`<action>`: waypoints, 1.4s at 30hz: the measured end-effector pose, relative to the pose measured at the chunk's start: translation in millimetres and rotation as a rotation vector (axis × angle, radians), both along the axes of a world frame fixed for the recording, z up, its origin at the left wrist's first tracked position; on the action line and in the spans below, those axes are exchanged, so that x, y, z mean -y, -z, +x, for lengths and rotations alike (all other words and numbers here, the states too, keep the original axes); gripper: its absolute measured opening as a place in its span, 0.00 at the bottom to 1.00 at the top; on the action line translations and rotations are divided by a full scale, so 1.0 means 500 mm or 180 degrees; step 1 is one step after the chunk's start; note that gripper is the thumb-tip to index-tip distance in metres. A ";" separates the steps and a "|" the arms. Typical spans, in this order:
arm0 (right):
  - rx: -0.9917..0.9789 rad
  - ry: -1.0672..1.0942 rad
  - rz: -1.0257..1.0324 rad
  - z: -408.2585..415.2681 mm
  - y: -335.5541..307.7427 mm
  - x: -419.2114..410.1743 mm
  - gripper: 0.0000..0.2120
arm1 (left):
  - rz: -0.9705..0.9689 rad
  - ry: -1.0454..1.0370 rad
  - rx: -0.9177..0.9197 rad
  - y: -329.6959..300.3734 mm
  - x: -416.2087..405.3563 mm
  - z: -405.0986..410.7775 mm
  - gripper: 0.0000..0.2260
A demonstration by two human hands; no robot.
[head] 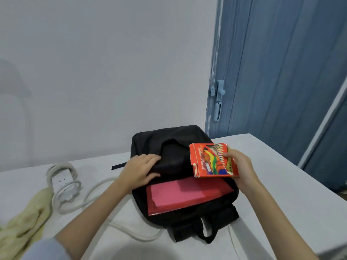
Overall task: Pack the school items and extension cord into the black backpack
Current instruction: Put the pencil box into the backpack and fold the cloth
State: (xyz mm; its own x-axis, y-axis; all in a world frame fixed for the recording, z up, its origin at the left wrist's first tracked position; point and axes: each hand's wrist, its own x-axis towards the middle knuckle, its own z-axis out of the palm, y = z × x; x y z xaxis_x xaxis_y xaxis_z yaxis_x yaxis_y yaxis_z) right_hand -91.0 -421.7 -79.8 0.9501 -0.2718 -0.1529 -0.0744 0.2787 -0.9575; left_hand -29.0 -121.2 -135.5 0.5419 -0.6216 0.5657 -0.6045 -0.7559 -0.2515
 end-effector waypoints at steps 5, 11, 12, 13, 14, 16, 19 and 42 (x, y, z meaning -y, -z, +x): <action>-0.0609 -0.0772 -0.0477 0.008 0.020 -0.011 0.10 | -0.1746 -0.0465 -0.0246 -0.119 0.023 0.035 0.18; -0.0532 -0.0984 -0.0072 0.046 0.045 -0.102 0.17 | -0.2291 -0.0556 -0.0559 -0.172 0.046 0.056 0.09; -0.0488 -0.0920 0.0037 0.060 0.047 -0.127 0.17 | -0.2280 -0.0513 -0.0541 -0.176 0.041 0.058 0.09; -0.0470 -0.0865 0.0144 0.071 0.046 -0.151 0.18 | -0.2262 -0.0487 -0.0542 -0.179 0.038 0.059 0.09; -0.0471 -0.0861 0.0244 0.081 0.044 -0.174 0.19 | -0.2235 -0.0465 -0.0544 -0.183 0.033 0.061 0.09; -0.0495 -0.1013 0.0418 0.096 0.044 -0.210 0.23 | -0.2162 -0.0413 -0.0574 -0.184 0.024 0.067 0.09; -0.0462 -0.1432 0.0138 0.114 0.054 -0.244 0.25 | -0.2119 -0.0370 -0.0703 -0.185 0.013 0.071 0.13; 0.2113 0.0286 -0.3264 0.015 -0.022 -0.146 0.05 | -0.2828 -0.0341 -0.3240 -0.054 -0.018 -0.098 0.23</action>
State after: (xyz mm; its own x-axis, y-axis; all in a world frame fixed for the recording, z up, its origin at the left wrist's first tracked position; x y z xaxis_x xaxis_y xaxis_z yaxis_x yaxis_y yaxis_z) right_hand -83.7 -348.7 -68.7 0.7337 -0.0501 0.6776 0.4924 -0.6479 -0.5811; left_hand -77.9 -112.1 -108.4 0.9795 -0.1878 0.0730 -0.1567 -0.4823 0.8619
